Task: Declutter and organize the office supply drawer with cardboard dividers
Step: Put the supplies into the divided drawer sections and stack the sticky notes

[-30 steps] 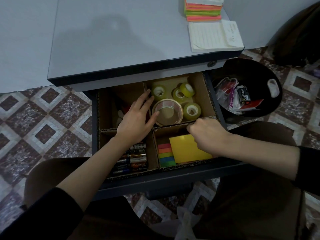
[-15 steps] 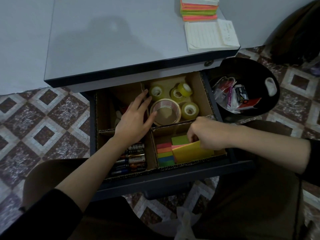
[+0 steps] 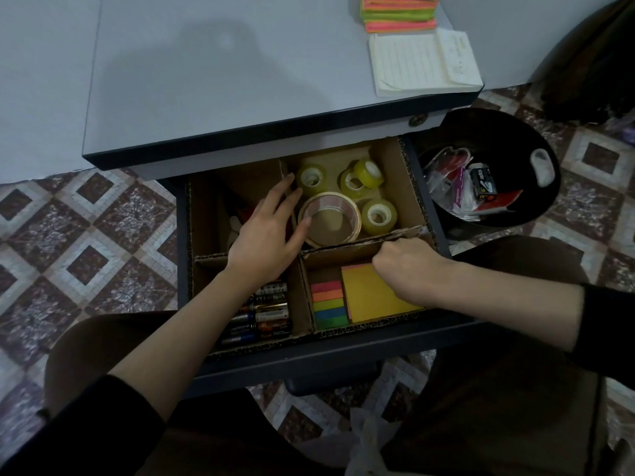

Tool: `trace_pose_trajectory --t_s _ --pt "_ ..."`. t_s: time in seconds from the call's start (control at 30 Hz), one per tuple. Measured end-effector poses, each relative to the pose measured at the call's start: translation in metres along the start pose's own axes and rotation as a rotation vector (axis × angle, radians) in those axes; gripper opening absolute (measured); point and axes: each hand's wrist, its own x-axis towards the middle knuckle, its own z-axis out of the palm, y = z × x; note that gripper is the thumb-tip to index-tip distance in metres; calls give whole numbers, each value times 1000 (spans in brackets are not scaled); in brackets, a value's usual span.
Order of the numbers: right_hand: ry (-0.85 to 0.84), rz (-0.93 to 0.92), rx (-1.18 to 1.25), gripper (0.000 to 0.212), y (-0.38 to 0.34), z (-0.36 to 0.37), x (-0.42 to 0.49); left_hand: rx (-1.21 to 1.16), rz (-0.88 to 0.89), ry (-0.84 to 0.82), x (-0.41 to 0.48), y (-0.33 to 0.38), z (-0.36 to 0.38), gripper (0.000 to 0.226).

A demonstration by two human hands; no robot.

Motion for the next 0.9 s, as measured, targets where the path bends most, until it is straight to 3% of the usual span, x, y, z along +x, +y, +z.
trace_pose_trajectory --t_s 0.37,0.63,0.9 --pt "45 -55 3 45 -29 13 28 9 6 16 0 1 1 53" --pt "124 -80 151 35 -19 17 26 22 15 24 0 1 1 57" --pt "75 -79 187 26 -13 23 29 23 9 25 0 1 2 50"
